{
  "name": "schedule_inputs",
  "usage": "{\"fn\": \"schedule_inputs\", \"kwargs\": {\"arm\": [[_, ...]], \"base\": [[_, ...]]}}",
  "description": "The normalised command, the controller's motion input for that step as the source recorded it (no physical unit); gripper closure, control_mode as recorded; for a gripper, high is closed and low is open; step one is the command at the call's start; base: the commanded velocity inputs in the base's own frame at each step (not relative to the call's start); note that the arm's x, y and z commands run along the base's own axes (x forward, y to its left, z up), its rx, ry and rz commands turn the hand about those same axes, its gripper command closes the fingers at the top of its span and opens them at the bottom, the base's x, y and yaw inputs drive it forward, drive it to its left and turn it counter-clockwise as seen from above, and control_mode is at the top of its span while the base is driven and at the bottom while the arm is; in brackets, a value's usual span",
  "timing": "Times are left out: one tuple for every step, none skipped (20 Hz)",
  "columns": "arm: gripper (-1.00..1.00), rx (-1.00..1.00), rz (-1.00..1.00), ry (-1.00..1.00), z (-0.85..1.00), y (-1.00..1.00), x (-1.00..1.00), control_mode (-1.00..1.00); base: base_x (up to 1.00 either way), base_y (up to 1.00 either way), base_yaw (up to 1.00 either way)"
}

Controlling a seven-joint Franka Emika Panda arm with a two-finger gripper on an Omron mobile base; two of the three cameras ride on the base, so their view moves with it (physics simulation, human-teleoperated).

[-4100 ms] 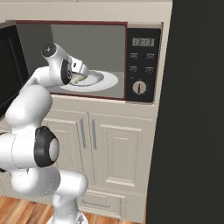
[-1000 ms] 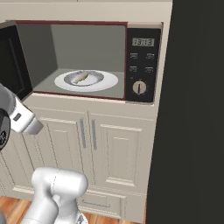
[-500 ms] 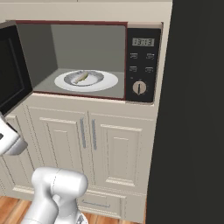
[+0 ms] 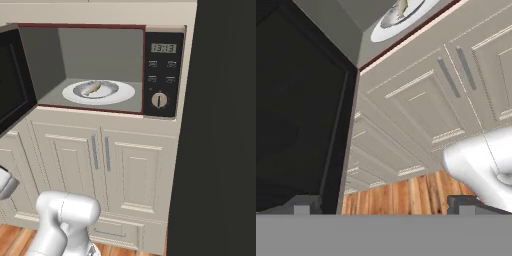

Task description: Transport the fish from the fridge to the microwave and turn on the microwave.

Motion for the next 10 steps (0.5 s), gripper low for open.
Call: {"fn": "schedule_inputs", "kwargs": {"arm": [[-1.00,0.14,0.05,0.00,0.00,0.05,-0.50,-1.00],[-1.00,0.14,0.03,0.00,0.00,0.08,-0.48,-1.00],[-1.00,0.13,0.00,0.01,0.00,0.11,-0.47,-1.00],[-1.00,0.12,0.00,0.07,0.00,0.12,-0.45,-1.00],[-1.00,0.09,0.00,0.14,0.00,0.13,-0.41,-1.00],[-1.00,0.10,0.00,0.16,0.00,0.14,-0.40,-1.00],[-1.00,0.10,0.00,0.20,0.00,0.17,-0.35,-1.00],[-1.00,0.11,0.00,0.20,0.00,0.19,-0.34,-1.00],[-1.00,0.10,0.00,0.20,0.00,0.22,-0.29,-1.00],[-1.00,0.08,0.00,0.21,0.00,0.22,-0.22,-1.00]], "base": [[0.00,0.00,0.00],[0.00,0.00,0.00],[0.00,0.00,0.00],[0.00,0.00,0.00],[0.00,0.00,0.00],[0.00,0.00,0.00],[0.00,0.00,0.00],[0.00,0.00,0.00],[0.00,0.00,0.00],[0.00,0.00,0.00]]}}
